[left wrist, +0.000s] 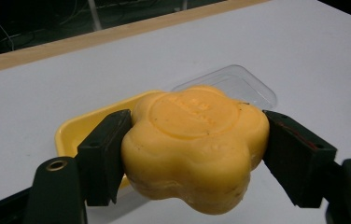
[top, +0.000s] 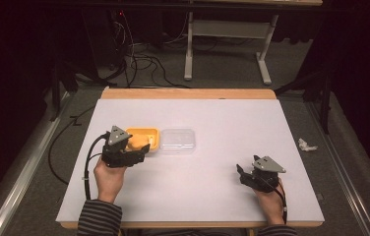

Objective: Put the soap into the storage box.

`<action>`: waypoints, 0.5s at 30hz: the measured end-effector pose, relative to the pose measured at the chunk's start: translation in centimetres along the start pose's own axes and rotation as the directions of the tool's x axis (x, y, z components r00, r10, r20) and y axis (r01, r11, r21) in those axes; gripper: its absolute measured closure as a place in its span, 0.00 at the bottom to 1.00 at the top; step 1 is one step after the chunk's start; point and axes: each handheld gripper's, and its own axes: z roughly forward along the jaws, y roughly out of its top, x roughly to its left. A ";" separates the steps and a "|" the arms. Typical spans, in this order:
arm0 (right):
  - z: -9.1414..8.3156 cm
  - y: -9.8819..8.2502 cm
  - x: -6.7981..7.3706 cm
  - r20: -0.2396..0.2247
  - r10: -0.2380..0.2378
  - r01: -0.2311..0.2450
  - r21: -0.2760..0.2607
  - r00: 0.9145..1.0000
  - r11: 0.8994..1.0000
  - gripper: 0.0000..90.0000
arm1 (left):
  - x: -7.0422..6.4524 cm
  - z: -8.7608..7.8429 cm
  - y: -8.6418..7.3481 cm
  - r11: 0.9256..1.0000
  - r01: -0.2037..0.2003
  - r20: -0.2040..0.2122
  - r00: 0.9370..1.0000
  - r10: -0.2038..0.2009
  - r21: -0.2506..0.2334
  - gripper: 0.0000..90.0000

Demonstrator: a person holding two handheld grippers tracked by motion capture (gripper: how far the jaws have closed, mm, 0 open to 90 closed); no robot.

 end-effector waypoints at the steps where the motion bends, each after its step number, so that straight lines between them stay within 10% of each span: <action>1: 0.0 0.0 0.0 0.001 0.000 0.000 -0.002 1.000 1.000 0.32 | 0.1 0.2 0.1 1.000 0.007 -0.001 1.000 -0.007 -0.001 0.31; 15: 0.0 0.0 -0.1 -0.004 0.007 -0.007 0.000 1.000 1.000 0.32 | 1.2 2.3 1.2 0.999 0.037 -0.019 0.999 -0.037 -0.004 0.31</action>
